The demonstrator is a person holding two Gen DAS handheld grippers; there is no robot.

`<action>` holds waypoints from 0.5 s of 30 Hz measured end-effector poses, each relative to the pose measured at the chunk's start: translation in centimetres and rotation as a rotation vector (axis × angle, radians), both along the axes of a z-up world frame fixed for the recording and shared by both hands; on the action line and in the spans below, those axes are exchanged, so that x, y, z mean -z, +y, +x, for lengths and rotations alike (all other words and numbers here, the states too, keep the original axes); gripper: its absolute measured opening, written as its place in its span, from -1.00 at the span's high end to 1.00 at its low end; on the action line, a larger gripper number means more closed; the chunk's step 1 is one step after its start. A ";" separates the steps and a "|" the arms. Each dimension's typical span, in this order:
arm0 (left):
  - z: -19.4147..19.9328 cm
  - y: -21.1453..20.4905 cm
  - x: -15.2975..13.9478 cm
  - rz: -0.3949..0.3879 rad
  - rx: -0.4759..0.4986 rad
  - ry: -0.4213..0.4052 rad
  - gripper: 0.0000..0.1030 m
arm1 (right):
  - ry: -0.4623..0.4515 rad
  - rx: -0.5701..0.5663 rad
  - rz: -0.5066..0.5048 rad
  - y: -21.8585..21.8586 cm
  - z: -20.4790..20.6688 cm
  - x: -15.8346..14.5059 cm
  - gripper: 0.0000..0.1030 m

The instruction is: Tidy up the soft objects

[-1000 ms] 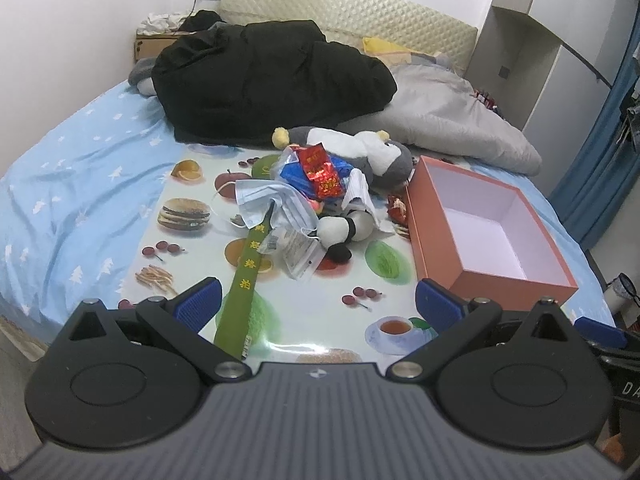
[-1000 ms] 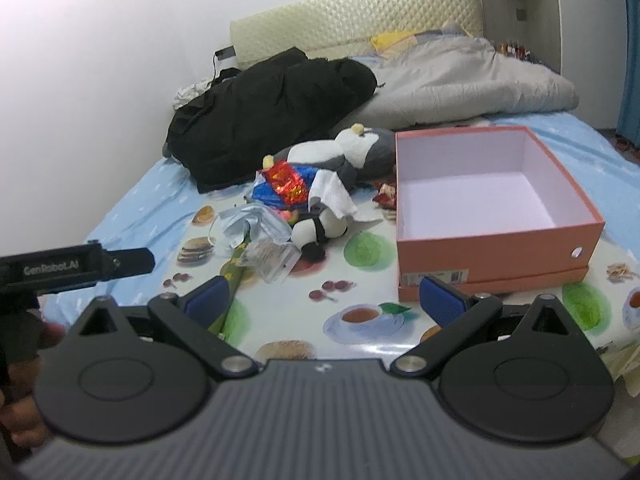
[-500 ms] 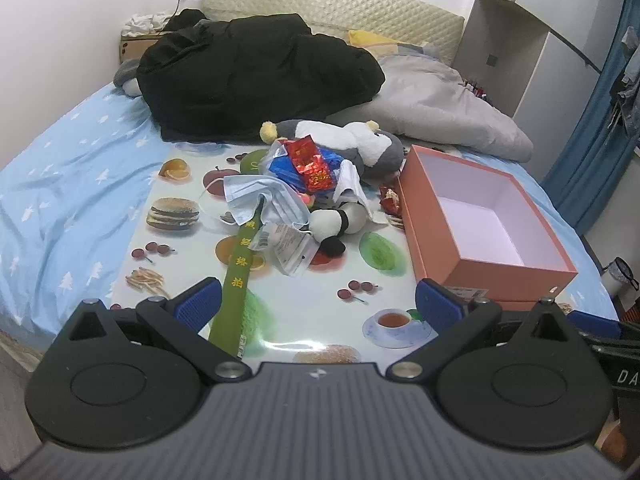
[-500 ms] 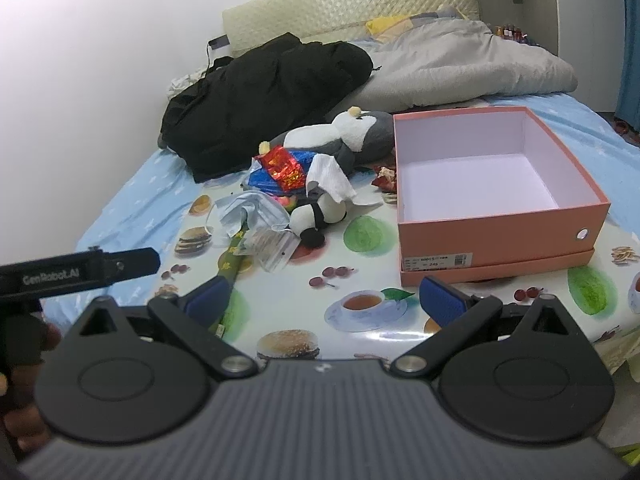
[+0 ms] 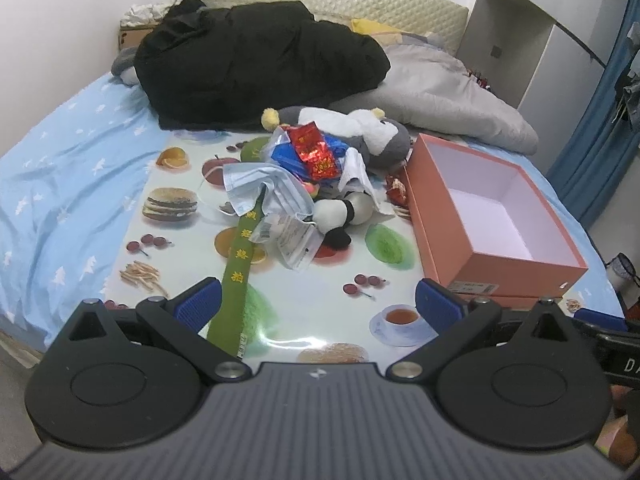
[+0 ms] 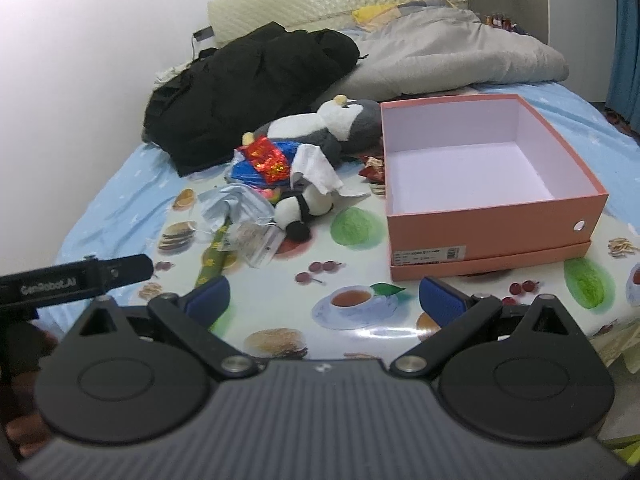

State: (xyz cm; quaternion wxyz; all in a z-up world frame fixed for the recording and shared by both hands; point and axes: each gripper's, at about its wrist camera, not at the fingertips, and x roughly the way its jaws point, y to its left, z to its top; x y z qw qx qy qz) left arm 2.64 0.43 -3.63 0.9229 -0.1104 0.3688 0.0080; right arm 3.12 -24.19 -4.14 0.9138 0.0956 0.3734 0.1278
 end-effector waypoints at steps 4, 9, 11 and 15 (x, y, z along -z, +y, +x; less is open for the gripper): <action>1.2 0.5 1.0 -0.010 -0.005 0.014 -1.00 | 0.001 -0.003 0.012 0.1 0.8 0.5 -1.00; 3.1 1.0 2.8 -0.007 -0.001 0.045 -1.00 | 0.040 0.011 0.045 0.3 2.7 1.7 -1.00; 3.8 1.3 3.6 -0.017 0.000 0.058 -1.00 | 0.055 0.007 0.067 0.7 3.5 2.3 -1.00; 5.7 2.2 5.5 -0.042 0.000 0.095 -1.00 | 0.072 -0.022 0.091 2.0 5.3 3.0 -0.96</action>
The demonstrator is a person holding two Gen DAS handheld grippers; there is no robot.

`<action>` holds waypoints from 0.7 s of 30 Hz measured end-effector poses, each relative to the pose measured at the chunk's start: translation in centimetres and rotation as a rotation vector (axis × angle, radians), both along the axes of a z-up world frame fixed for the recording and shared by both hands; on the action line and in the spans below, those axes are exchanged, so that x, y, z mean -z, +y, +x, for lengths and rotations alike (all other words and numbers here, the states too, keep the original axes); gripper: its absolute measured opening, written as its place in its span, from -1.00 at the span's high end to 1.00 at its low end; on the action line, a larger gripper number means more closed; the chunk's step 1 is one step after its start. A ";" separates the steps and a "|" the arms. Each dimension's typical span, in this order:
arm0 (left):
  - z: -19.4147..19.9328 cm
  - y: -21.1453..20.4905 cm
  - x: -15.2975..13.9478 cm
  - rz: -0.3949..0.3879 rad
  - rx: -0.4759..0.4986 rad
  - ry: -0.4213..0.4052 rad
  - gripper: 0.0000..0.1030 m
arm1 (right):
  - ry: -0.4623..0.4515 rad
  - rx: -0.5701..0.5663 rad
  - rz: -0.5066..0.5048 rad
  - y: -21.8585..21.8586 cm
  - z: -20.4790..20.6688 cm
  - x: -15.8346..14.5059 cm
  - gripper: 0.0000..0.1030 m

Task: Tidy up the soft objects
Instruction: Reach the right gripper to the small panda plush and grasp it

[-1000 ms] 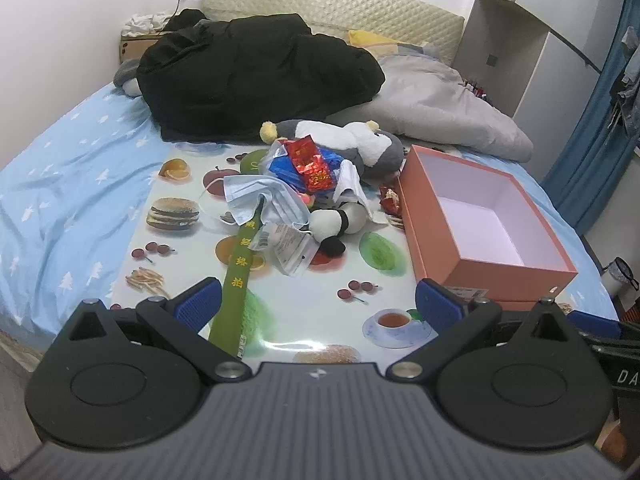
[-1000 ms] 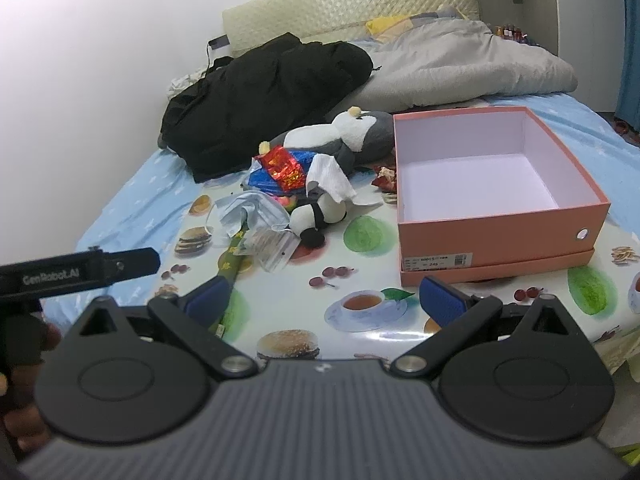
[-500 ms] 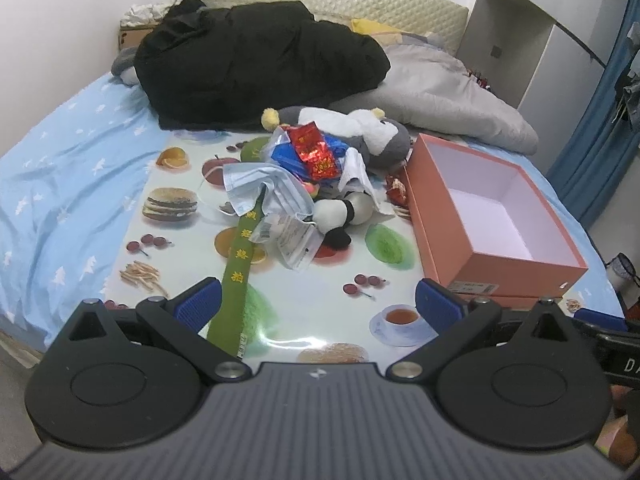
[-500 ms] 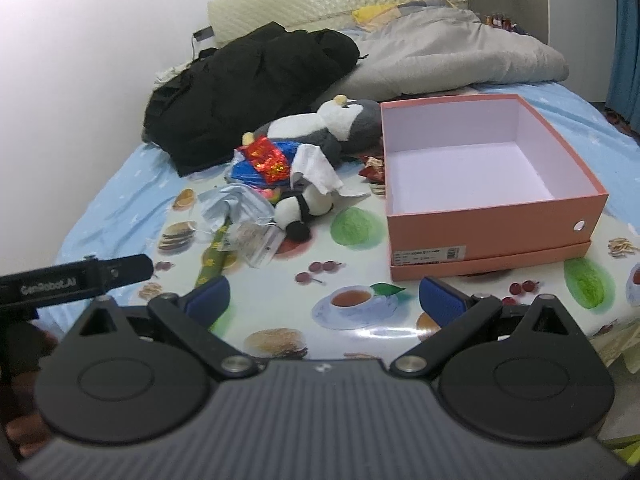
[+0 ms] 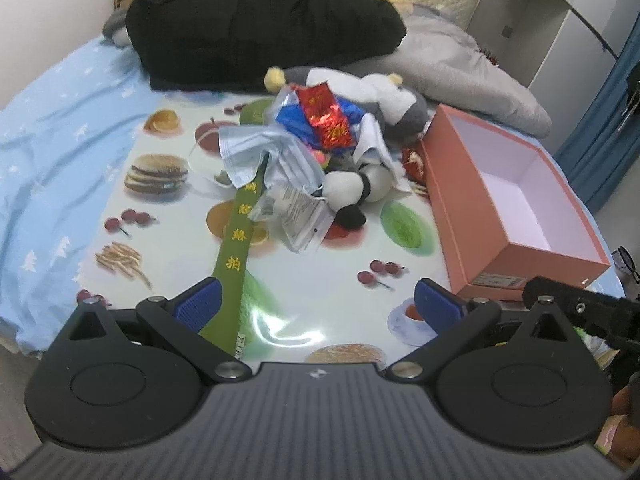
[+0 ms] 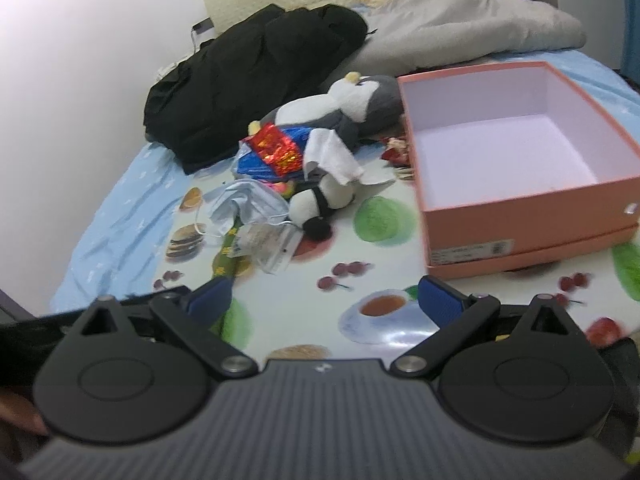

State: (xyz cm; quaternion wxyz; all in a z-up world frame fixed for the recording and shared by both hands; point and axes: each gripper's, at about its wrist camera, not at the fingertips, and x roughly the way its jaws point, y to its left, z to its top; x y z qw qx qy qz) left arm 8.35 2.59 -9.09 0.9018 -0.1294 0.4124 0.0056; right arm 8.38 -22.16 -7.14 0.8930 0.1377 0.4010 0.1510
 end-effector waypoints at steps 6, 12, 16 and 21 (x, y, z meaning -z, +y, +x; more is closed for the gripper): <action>3.0 1.7 2.3 -0.023 -0.003 0.025 -1.00 | 0.007 -0.013 0.005 2.0 3.1 1.0 -0.96; 6.1 2.6 4.0 0.014 0.003 0.037 -0.96 | 0.052 -0.003 0.029 3.6 7.2 3.0 -0.97; 8.2 2.9 5.5 0.025 0.014 0.057 -0.87 | 0.071 -0.003 0.026 4.8 9.7 4.4 -0.97; 10.7 3.1 7.1 0.035 0.038 0.072 -0.77 | 0.135 -0.007 0.038 5.7 12.9 6.7 -0.97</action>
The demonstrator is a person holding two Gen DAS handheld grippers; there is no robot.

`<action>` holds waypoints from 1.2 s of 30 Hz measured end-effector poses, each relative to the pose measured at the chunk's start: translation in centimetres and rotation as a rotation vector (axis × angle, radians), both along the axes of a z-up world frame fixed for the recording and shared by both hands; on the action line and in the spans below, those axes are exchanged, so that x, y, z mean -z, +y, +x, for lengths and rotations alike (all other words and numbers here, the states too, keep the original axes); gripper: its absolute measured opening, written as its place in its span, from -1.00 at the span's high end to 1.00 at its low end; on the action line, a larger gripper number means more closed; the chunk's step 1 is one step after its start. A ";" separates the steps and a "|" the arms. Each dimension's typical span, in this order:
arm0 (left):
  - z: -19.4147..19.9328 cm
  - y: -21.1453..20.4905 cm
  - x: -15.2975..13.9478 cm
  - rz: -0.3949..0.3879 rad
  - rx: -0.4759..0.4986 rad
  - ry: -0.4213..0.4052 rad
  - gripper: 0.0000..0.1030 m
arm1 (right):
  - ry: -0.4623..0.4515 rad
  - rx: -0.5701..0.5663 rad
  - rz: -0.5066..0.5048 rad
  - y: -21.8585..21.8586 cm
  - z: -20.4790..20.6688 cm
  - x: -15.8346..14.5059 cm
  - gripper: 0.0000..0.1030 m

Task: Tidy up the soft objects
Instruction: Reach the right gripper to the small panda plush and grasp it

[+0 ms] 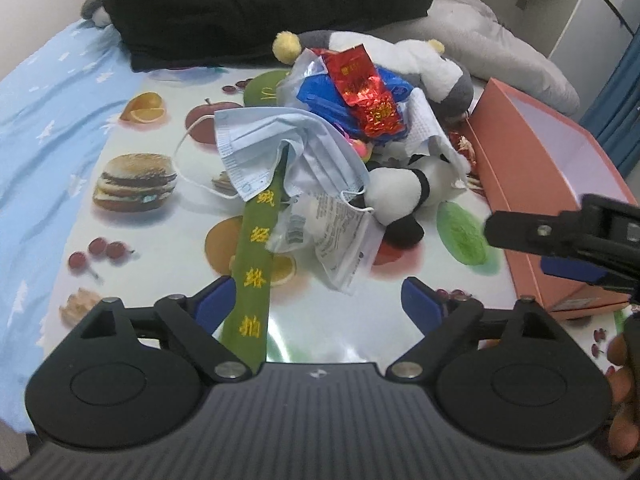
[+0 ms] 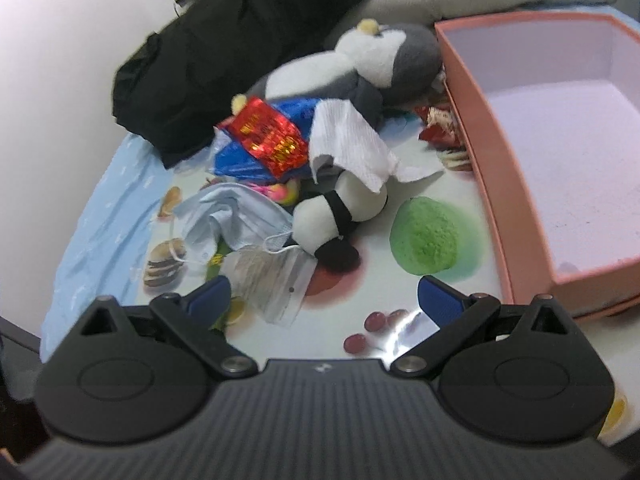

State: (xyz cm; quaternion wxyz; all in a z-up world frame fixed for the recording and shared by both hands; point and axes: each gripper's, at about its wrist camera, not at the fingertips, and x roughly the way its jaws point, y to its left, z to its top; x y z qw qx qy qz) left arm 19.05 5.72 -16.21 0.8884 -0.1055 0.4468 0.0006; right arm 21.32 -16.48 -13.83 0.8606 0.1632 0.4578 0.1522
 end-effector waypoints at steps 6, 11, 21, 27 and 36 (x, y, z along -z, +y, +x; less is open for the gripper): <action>2.9 -0.4 1.3 0.044 0.063 -0.009 -0.67 | 0.036 -0.009 0.010 1.4 3.3 2.2 -0.97; 5.0 -0.7 2.2 0.080 0.093 -0.021 -0.64 | 0.062 -0.003 0.059 2.4 6.0 4.0 -0.94; 7.9 -1.5 4.1 0.102 0.134 -0.010 -0.52 | 0.108 0.017 0.086 4.0 9.9 6.6 -0.60; 8.6 -1.7 5.1 0.111 0.121 0.016 -0.28 | 0.174 0.037 0.086 4.2 10.9 8.3 -0.42; 8.4 -1.9 5.0 0.066 0.094 0.033 0.32 | 0.175 0.003 0.059 3.6 10.0 7.5 -0.11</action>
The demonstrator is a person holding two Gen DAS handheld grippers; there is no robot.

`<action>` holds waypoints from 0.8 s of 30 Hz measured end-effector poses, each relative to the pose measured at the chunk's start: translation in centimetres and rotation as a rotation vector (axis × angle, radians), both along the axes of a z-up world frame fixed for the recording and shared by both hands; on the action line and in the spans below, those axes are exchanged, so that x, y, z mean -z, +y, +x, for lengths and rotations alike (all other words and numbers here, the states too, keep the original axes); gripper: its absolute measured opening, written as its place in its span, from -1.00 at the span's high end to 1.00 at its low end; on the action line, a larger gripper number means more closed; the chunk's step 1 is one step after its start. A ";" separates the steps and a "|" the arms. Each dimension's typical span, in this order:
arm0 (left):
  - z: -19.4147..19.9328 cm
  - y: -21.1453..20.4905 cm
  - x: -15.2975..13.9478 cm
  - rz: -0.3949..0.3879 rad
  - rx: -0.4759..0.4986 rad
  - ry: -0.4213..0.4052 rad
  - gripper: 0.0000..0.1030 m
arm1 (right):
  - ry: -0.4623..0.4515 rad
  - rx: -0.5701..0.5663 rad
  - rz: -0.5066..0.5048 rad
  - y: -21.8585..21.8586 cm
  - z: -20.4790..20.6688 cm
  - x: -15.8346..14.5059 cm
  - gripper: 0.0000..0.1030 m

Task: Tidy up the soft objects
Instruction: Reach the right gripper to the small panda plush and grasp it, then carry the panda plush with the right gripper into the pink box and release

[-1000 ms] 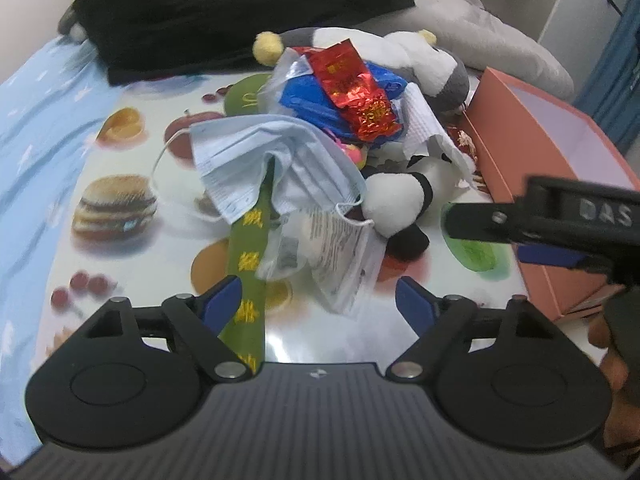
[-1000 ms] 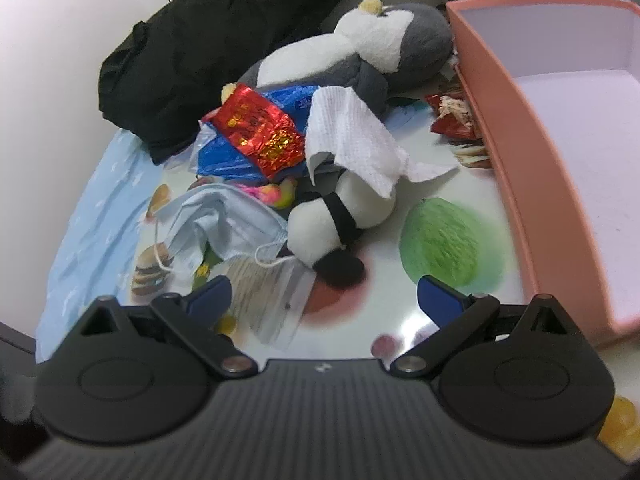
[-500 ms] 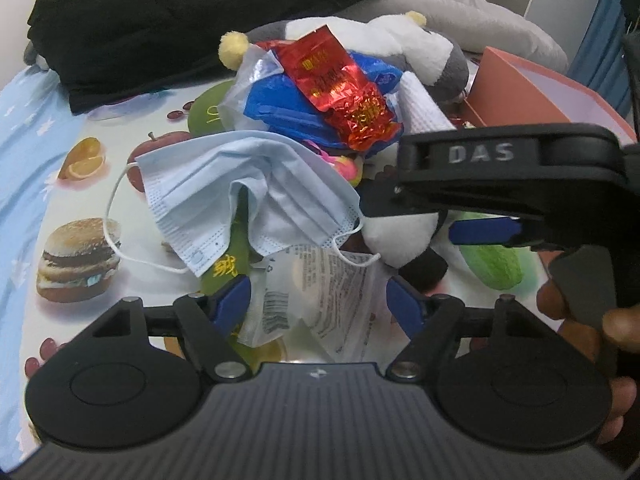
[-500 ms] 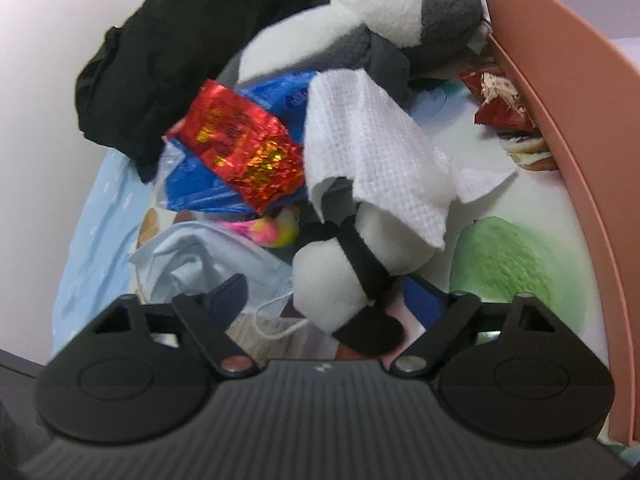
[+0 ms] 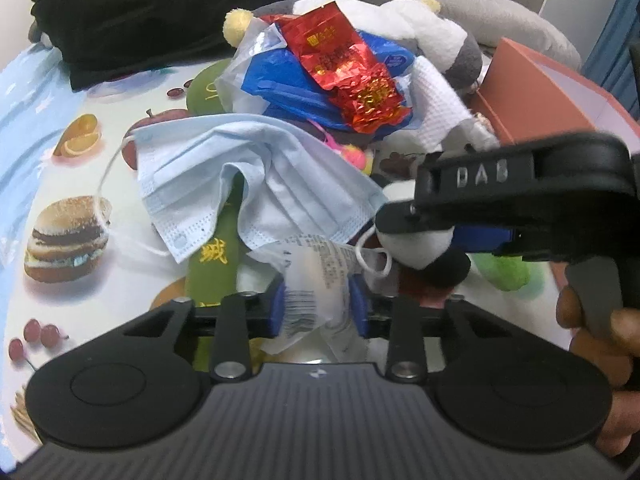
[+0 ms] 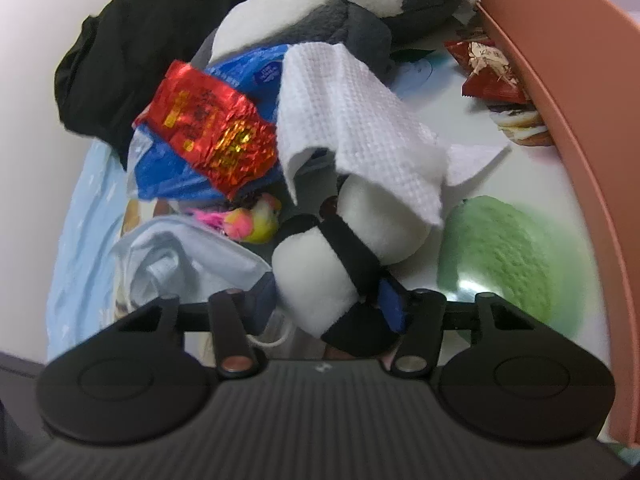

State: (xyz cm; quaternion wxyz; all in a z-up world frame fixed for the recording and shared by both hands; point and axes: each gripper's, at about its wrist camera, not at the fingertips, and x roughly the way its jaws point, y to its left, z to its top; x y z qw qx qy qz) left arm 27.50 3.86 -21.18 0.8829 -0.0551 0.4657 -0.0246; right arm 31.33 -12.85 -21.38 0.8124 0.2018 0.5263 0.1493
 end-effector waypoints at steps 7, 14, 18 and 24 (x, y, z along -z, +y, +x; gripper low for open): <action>-2.9 0.0 -1.1 -0.042 -0.033 0.001 0.48 | -0.008 -0.041 -0.039 -1.7 -3.2 -1.5 -0.10; -6.7 -0.6 -2.3 -0.071 -0.057 0.008 0.50 | 0.014 -0.093 -0.078 -4.4 -7.3 -1.8 -0.10; -8.8 -1.1 -3.2 -0.083 -0.067 0.002 0.50 | 0.008 -0.131 -0.132 -5.5 -9.9 -2.3 -0.10; -11.2 -1.8 -4.3 -0.098 -0.077 -0.004 0.51 | -0.026 -0.089 -0.192 -7.2 -12.2 -2.6 -0.17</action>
